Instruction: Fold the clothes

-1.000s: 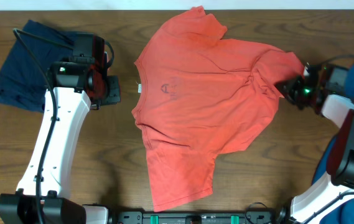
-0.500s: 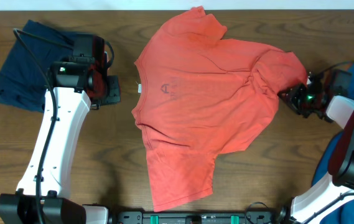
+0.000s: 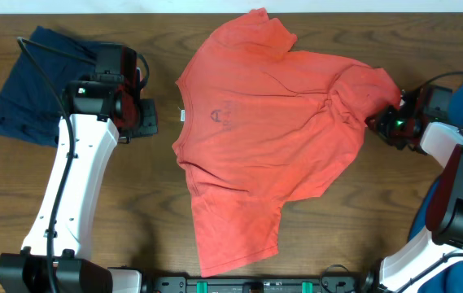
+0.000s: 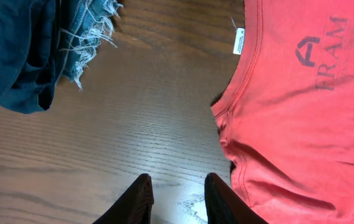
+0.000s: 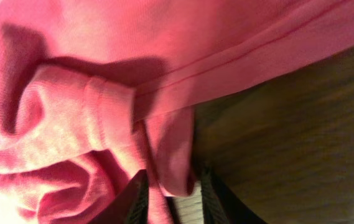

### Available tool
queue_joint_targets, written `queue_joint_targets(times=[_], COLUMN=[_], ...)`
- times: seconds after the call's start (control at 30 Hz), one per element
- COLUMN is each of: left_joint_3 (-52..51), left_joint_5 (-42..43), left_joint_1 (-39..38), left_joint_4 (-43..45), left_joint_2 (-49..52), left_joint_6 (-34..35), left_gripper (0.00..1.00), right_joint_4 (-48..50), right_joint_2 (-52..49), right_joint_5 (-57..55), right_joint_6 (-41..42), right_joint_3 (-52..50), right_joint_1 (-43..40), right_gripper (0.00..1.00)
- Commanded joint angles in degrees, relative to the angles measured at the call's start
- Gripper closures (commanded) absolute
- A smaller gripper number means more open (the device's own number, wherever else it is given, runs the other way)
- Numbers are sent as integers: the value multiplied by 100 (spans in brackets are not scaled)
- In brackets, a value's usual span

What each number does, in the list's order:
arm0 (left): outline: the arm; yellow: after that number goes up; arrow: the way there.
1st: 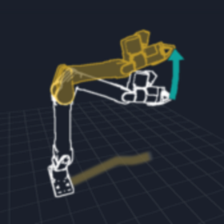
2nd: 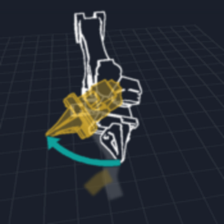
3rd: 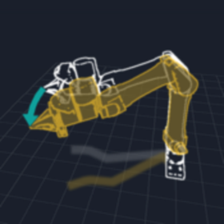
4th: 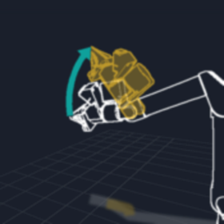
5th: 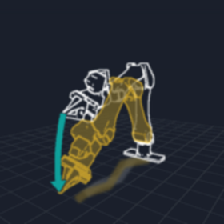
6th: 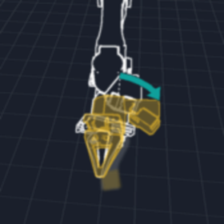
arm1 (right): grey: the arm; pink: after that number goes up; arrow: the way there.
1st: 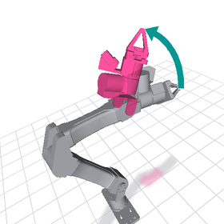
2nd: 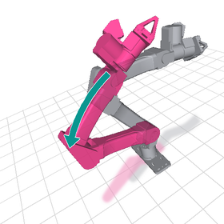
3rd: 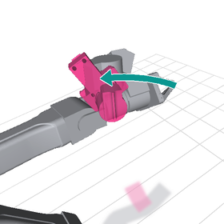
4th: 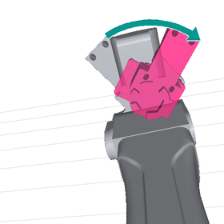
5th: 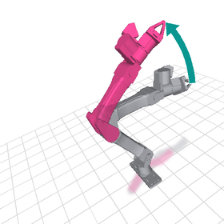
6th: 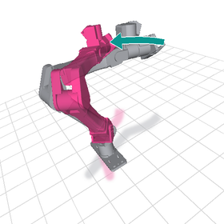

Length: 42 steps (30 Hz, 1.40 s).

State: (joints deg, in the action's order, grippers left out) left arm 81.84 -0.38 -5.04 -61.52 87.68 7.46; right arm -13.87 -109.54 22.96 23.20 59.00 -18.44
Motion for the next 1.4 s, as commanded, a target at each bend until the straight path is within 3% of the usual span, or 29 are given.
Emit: queue_joint_targets(times=[0.0,0.43,0.83,1.13,1.37], left_joint_3=[13,13,-105,-105,-105], left_joint_5=[-17,0,-2,-2,-2], left_joint_1=[-17,-17,-17,-17,-17], left_joint_4=[-15,-20,-35,-35,-35], left_joint_2=[-46,-46,-44,-44,-44], left_joint_6=[-31,-33,-35,-35,-35], left_gripper=[70,70,65,66,65], right_joint_4=[-142,-262,-278,-236,-271], right_joint_2=[-116,-118,-122,-122,-122], right_joint_5=[-538,-304,-778,-986,-1106], right_joint_6=[-61,-229,-87,50,79], right_joint_3=[-76,-79,-79,-79,-90], right_joint_1=[-232,92,306,190,223], right_gripper=[70,69,82,80,84])
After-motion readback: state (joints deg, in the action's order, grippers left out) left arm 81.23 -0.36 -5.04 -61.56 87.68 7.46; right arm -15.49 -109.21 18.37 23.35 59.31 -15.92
